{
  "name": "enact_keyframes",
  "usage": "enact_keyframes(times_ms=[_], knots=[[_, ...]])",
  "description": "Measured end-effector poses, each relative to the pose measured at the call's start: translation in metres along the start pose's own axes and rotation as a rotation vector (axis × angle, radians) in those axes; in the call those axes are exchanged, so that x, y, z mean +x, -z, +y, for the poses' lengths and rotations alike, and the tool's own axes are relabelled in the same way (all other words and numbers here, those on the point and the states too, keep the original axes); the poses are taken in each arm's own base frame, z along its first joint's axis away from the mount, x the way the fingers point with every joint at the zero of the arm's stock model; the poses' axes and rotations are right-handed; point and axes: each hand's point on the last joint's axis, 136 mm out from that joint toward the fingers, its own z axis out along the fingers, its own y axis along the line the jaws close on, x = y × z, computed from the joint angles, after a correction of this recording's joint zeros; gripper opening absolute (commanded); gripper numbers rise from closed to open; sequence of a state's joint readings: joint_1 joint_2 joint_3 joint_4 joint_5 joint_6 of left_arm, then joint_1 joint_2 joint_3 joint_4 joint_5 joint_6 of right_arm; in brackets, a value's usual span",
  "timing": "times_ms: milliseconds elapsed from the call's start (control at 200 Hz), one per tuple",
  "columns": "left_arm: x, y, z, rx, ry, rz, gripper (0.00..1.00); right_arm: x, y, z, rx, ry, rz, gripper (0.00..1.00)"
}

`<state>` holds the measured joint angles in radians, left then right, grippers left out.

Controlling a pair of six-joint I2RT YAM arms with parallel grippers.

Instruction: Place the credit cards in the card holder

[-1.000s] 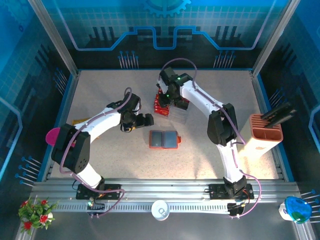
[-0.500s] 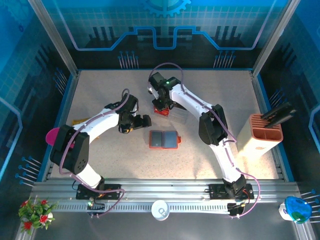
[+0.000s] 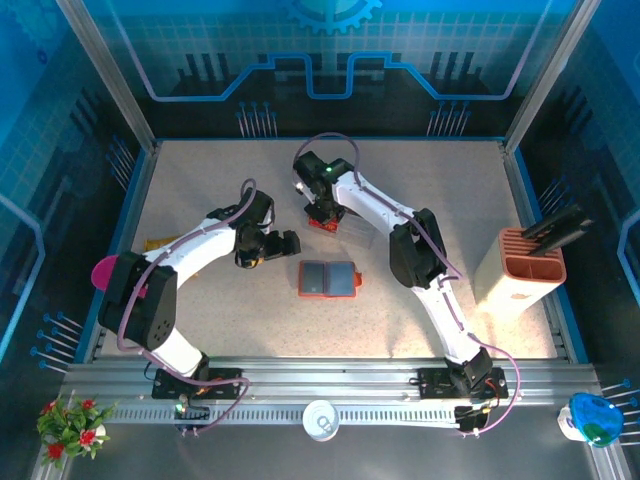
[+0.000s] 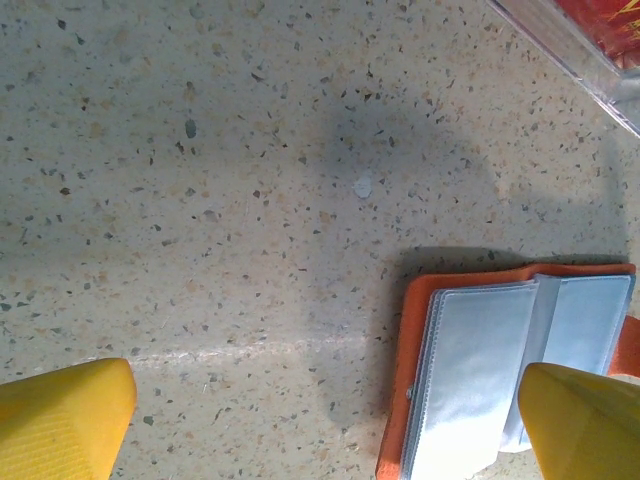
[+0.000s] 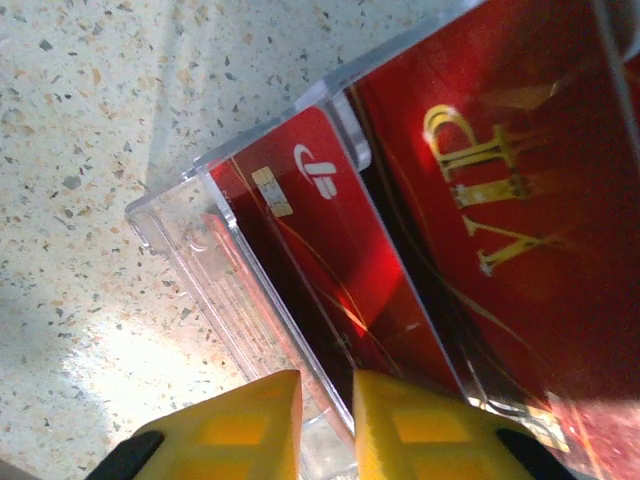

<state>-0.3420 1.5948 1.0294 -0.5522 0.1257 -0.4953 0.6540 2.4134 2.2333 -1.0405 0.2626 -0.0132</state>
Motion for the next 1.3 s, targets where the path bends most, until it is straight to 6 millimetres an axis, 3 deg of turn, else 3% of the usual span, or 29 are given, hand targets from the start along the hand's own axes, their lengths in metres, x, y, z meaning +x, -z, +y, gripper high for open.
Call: enact_keyframes(times_ms=[455, 690, 840, 1121, 1211, 1301], knots=[[0.001, -0.001, 0.003, -0.002, 0.006, 0.004, 0.99, -0.001, 0.001, 0.01, -0.005, 0.069, -0.009, 0.03], [0.001, -0.001, 0.003, -0.001, 0.006, 0.004, 0.99, 0.001, 0.009, 0.011, -0.007, 0.132, -0.022, 0.0], [0.001, 0.0, 0.002, 0.0, 0.002, 0.002, 0.99, -0.007, 0.034, 0.014, -0.007, 0.162, -0.077, 0.0], [0.0, 0.007, -0.002, 0.019, -0.025, -0.01, 0.99, -0.028, 0.102, 0.017, -0.033, 0.111, -0.242, 0.0], [0.002, 0.008, -0.003, 0.023, -0.03, -0.002, 0.99, -0.022, 0.12, 0.017, -0.076, 0.042, -0.28, 0.0], [0.006, 0.007, -0.003, 0.019, -0.044, 0.011, 0.99, -0.003, 0.132, 0.015, -0.137, -0.056, -0.298, 0.0]])
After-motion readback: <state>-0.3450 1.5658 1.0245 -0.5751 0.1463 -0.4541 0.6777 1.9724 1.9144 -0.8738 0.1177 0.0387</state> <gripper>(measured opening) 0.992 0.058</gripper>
